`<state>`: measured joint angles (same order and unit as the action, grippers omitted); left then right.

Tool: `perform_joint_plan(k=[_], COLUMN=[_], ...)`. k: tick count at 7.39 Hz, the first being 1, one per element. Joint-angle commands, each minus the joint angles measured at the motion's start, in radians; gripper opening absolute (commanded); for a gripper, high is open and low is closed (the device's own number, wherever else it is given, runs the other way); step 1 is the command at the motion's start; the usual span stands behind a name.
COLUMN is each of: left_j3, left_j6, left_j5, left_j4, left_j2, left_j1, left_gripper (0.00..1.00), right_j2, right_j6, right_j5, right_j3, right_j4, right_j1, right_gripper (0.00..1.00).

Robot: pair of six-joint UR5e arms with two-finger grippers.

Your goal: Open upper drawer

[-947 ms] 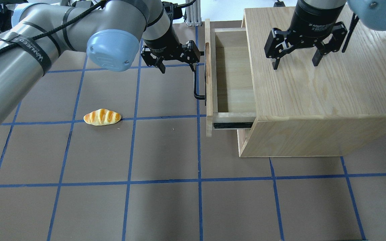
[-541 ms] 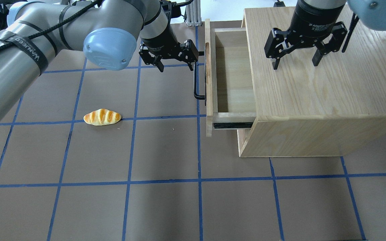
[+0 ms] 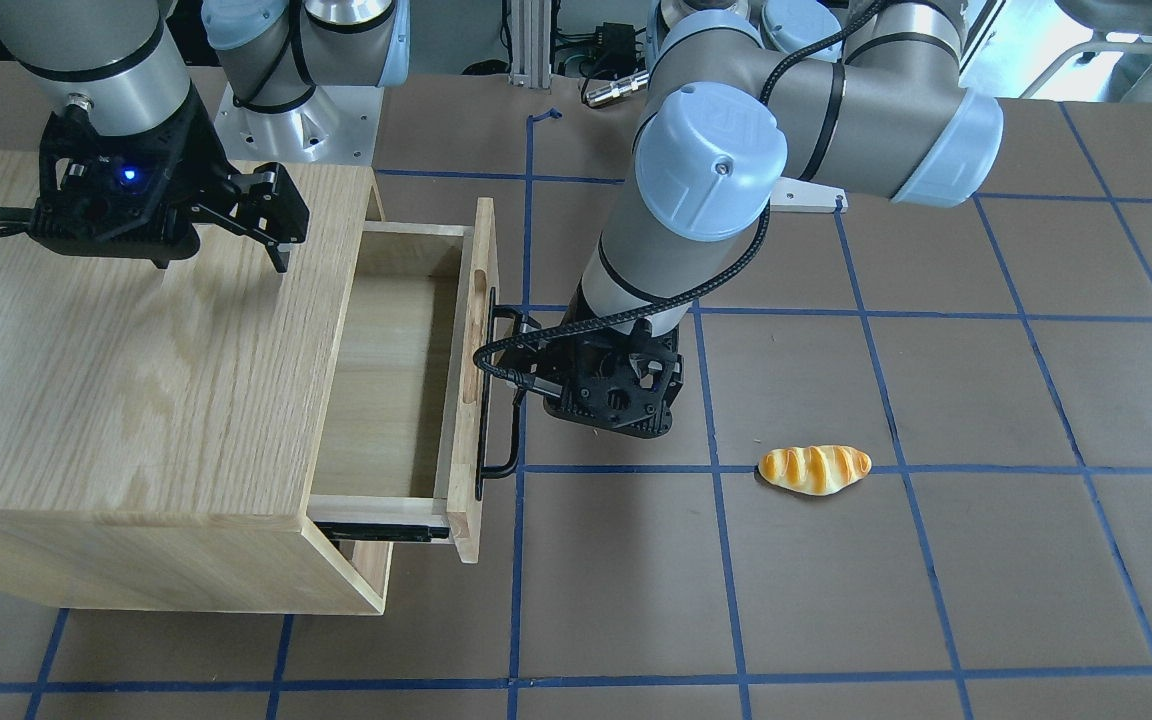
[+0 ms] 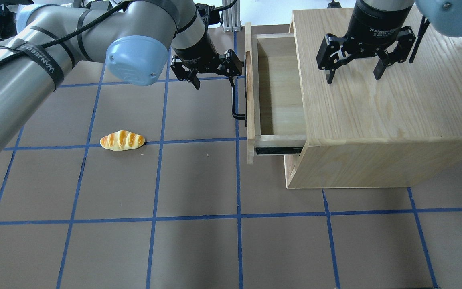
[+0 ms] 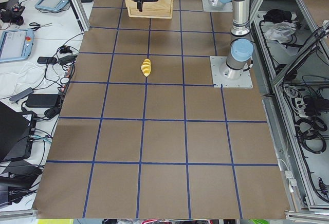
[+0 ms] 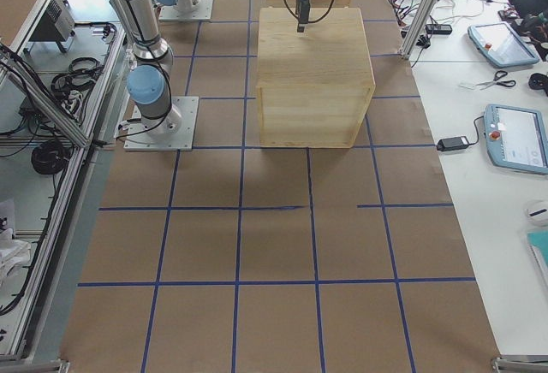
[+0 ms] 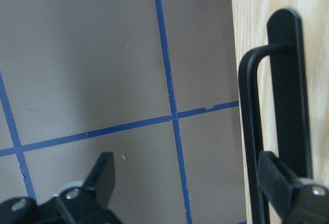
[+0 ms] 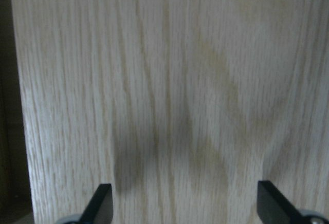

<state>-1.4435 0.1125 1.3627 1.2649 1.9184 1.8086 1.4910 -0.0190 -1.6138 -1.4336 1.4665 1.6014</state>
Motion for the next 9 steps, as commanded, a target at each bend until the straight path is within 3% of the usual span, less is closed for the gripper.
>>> perform_joint_plan(k=[1, 9], left_j3=[0.003, -0.003], left_j6=[0.001, -0.002], left_j5=[-0.017, -0.031], left_j4=[-0.002, -0.007], left_j2=[0.005, 0.008], left_j1=[0.002, 0.002], left_gripper=[1.0, 1.0], right_j2=[0.0, 0.0], right_j6=[-0.001, -0.001], right_j5=[0.0, 0.0], right_j3=[0.001, -0.001], right_j4=[0.0, 0.0], right_j1=[0.0, 0.0], right_gripper=[1.0, 1.0])
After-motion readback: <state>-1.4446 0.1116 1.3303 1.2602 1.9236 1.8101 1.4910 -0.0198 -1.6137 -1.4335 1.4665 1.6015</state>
